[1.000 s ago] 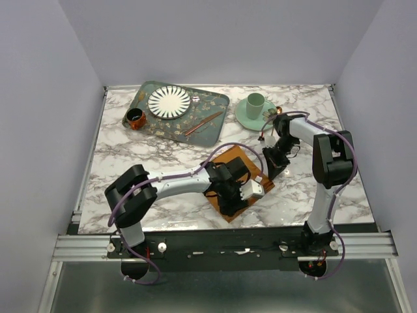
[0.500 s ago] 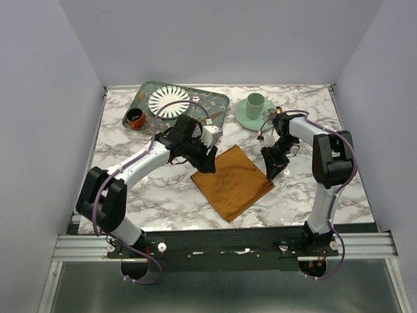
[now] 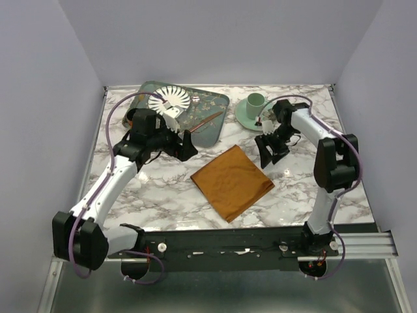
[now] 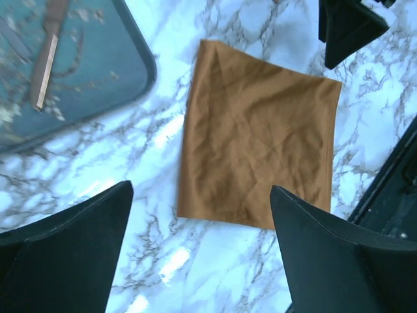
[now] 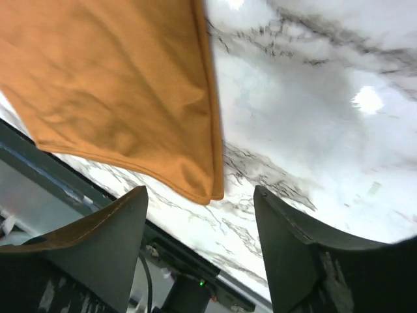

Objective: Fold the napkin into a case and place the utensils inside
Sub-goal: Fold the square-folded napkin at the center of the board, then smooth out the square-folded napkin at the center of the board.

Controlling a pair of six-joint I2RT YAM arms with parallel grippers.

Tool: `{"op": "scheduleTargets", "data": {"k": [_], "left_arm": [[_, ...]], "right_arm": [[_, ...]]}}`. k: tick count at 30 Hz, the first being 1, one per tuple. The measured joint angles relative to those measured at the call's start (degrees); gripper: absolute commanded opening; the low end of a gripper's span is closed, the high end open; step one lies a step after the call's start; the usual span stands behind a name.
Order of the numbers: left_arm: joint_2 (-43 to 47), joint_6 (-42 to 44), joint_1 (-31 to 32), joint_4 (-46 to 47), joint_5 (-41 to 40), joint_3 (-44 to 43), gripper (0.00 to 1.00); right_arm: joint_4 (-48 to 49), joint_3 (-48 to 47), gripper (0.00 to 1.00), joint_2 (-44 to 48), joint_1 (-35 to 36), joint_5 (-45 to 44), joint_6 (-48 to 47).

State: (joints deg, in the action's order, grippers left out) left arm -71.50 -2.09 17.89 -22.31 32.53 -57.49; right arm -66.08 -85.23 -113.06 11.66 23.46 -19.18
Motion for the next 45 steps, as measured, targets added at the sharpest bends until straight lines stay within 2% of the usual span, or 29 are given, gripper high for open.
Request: {"op": "scheduleTargets", "data": {"k": [2,3,6,11,14,17,23,28,39,45], "left_arm": [[3.34,0.02,-0.44,0.55,-0.66,-0.04,0.99],[4.79,0.02,-0.46,0.83,-0.98,-0.15,0.99],[7.30,0.04,-0.46,3.87,-1.99,-0.31,0.99],[7.23,-2.40,-0.46,12.68,-4.90,-0.28,0.99],[2.45,-8.17,-0.31,15.43,-3.37,-2.29,0.99],[-2.32,-15.58,1.84,20.63,-2.05,0.46,0.99],[-8.33,-32.24,9.22,31.69,1.99,10.38,0.99],[-15.45,-41.44,10.71,40.37,4.90,13.75,0.99],[-28.17,-49.29,9.92,53.72,9.62,15.21,0.99],[-34.14,-52.24,6.34,58.66,11.32,16.81,0.99]], "right_arm": [[-0.70,-2.27,0.93,2.78,0.00,0.61,-0.46],[-0.85,-4.26,1.00,4.94,0.00,1.62,-0.74],[0.90,-10.54,1.00,9.60,0.00,4.46,-0.17],[15.08,-13.70,1.00,15.63,0.00,9.16,7.80],[21.53,-16.02,1.00,12.90,-0.13,14.86,14.29],[26.99,-21.00,1.00,4.37,-0.09,26.58,20.48],[34.97,-8.85,1.00,0.61,2.14,34.45,33.00],[40.04,-1.79,1.00,-0.63,6.36,36.54,38.75],[45.31,0.44,1.00,-11.98,6.93,37.44,41.38],[45.66,0.11,1.00,-14.60,6.69,38.40,42.29]]}}
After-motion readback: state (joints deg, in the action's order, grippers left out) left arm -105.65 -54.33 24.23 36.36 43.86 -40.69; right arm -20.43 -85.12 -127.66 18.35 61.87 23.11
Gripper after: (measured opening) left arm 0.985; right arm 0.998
